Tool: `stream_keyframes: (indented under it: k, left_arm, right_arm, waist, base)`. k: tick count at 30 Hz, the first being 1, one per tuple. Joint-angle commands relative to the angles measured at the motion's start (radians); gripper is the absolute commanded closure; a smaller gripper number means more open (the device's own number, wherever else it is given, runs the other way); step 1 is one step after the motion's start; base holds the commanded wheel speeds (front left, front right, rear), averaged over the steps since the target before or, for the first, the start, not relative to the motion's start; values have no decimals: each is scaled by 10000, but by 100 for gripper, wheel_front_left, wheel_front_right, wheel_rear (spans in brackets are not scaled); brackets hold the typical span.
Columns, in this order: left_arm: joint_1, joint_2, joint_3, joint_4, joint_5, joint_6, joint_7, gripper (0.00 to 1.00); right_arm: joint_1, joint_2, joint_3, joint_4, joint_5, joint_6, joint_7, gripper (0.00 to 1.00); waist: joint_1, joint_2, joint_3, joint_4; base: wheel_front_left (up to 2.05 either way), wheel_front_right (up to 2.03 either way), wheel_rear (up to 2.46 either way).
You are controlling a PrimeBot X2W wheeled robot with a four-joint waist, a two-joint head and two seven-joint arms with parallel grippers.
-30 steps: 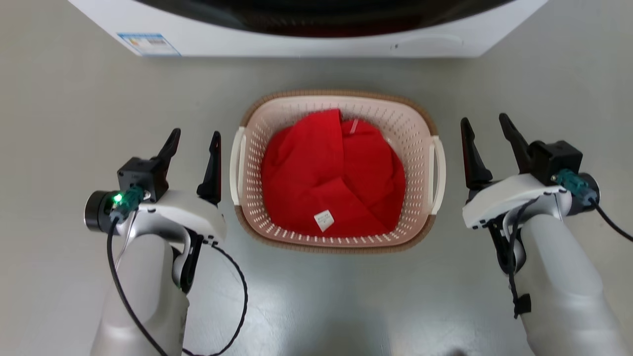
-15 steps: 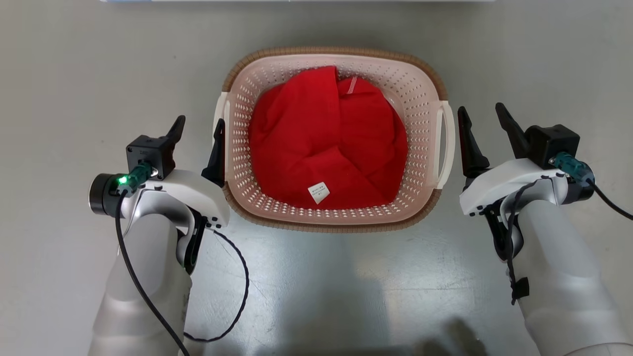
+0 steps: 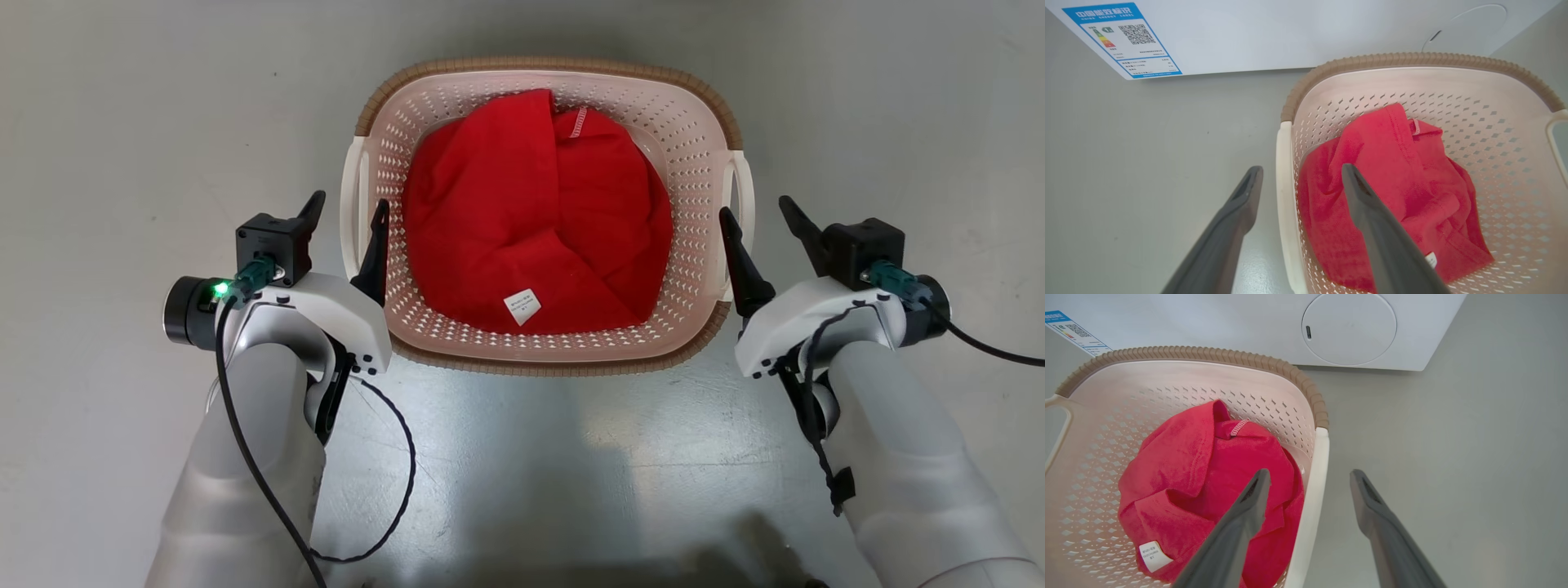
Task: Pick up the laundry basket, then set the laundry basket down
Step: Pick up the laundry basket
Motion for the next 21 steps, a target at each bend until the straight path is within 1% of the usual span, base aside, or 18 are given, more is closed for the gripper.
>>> stream_keyframes:
  k: [1, 5, 15, 21]
  left_arm:
    - [-23, 204, 174, 82, 103, 50, -61, 0]
    - [-222, 211, 215, 514, 42, 154, -61, 0]
    - [-610, 300, 231, 949, -48, 214, -61, 0]
    - [-773, 297, 227, 971, -101, 252, -61, 0]
  right_arm:
    - [137, 116, 347, -14, 70, 62, -107, 0]
    - [92, 116, 703, 18, 40, 62, -107, 0]
    - [-224, 116, 858, 108, 111, 62, -107, 0]
    - [-286, 116, 1097, 194, 189, 62, -107, 0]
  waist:
    - [-1, 0, 26, -29]
    - [-1, 0, 157, -74]
    - [-1, 0, 791, -101]
    - [-1, 0, 1093, -46]
  base:
    - [0, 0, 0]
    - [0, 0, 0]
    - [0, 0, 0]
    - [0, 0, 0]
